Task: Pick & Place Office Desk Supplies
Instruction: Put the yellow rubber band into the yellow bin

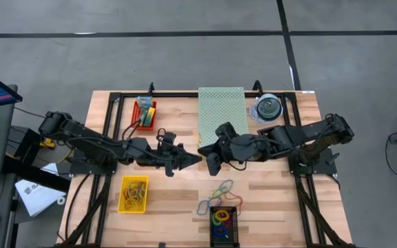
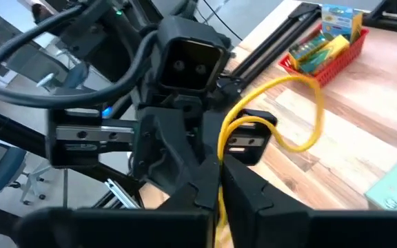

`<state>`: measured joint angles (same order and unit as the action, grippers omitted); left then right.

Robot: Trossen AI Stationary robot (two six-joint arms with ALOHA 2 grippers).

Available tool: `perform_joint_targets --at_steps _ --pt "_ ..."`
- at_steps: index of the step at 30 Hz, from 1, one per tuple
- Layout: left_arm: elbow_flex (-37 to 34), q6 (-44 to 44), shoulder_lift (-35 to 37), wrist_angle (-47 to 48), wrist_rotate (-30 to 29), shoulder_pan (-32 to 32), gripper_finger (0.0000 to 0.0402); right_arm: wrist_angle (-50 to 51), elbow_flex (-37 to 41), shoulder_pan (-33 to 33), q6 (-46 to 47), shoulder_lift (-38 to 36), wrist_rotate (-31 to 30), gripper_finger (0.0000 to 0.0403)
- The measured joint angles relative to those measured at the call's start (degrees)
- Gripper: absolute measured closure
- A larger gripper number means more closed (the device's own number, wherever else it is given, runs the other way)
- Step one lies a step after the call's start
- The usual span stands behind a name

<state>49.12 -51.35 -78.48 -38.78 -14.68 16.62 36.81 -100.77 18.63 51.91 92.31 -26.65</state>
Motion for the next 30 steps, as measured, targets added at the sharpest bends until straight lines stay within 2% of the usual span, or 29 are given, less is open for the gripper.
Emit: perform_joint_targets --at_steps 10,15,21,30 --pt "0.0 0.5 0.0 -0.7 -0.3 0.0 0.0401 0.1 0.0 0.0 1.0 0.0 0.0 0.0249" --pt "0.0 1.5 0.4 -1.0 -0.3 0.0 0.0401 2.8 0.0 0.0 3.6 0.0 1.3 0.0203" --pt "0.0 2.0 4.4 4.3 -0.2 0.3 0.0401 8.1 0.0 1.2 7.0 -0.1 1.3 0.0192" --pt "0.0 -1.6 17.1 27.0 0.1 4.4 0.0401 22.0 2.8 5.4 16.6 0.0 1.4 0.0204"
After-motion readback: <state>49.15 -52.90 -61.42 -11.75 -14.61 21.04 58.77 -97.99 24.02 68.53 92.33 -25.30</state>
